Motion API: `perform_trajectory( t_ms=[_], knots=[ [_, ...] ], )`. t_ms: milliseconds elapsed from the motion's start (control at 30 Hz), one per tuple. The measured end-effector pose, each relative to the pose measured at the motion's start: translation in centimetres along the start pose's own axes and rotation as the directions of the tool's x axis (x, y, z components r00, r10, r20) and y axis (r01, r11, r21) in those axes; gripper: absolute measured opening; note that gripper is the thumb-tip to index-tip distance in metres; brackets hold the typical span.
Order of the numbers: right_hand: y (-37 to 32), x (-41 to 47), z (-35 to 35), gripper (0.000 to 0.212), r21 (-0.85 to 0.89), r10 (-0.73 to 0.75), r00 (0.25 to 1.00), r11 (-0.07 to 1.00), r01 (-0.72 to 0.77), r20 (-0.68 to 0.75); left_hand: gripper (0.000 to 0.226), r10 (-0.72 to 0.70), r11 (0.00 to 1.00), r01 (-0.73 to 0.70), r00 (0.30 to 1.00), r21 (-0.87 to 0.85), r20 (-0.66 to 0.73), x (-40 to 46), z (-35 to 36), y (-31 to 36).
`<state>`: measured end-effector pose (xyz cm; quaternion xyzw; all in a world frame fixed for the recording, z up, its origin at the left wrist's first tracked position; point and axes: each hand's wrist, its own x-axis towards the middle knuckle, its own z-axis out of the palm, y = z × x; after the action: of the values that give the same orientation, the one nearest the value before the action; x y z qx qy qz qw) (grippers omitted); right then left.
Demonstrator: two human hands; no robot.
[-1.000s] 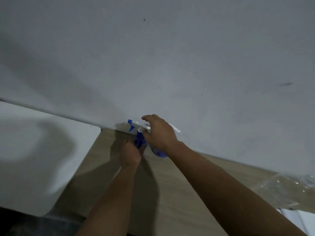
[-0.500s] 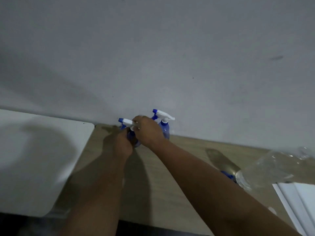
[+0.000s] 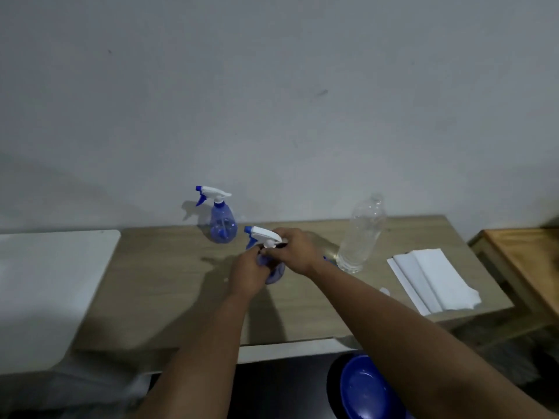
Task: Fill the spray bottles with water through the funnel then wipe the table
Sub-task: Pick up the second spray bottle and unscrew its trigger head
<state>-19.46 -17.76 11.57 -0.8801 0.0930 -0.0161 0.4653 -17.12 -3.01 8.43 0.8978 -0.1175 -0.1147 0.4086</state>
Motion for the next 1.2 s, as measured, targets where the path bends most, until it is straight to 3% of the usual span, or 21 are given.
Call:
perform_trajectory(
  t_ms=[67,200,467,600,933,1100,1200],
  knots=[
    [2.2,-2.0,-2.6,0.014,-0.018,0.015,1.000,1.000,-0.014,0.009,0.001,0.000,1.000,-0.001,0.998,0.005,0.057,-1.0,3.1,1.2],
    [6.2,-5.5,-5.8,0.026,-0.019,0.094,0.994,0.995,-0.095,-0.047,0.010,-0.022,1.000,0.023,0.993,-0.013,0.118,-3.1,8.6,3.4],
    [13.6,-9.4,-4.7,0.034,0.056,0.173,0.983,0.984,-0.169,-0.066,0.026,-0.129,0.991,0.133,0.978,-0.013,0.166,-6.1,15.5,2.5],
    [14.9,-9.7,-4.2,0.026,0.181,0.137,0.990,0.975,-0.127,-0.043,0.017,-0.150,0.987,0.157,0.978,-0.040,0.147,-6.4,16.1,2.1],
    [15.2,-7.6,-6.3,0.021,0.157,0.052,0.978,0.984,-0.085,0.202,0.016,-0.166,0.974,0.190,0.969,-0.121,0.180,-5.8,16.8,0.9],
    [15.3,-8.3,-5.3,0.033,0.151,0.084,0.990,0.983,-0.100,0.109,0.018,-0.116,0.982,0.140,0.976,-0.128,0.184,-5.8,16.3,1.0],
    [15.5,-8.6,-4.6,0.025,0.212,0.097,0.993,0.971,-0.109,0.070,0.012,-0.132,0.983,0.154,0.973,-0.105,0.189,-5.5,16.1,0.9]
  ],
)
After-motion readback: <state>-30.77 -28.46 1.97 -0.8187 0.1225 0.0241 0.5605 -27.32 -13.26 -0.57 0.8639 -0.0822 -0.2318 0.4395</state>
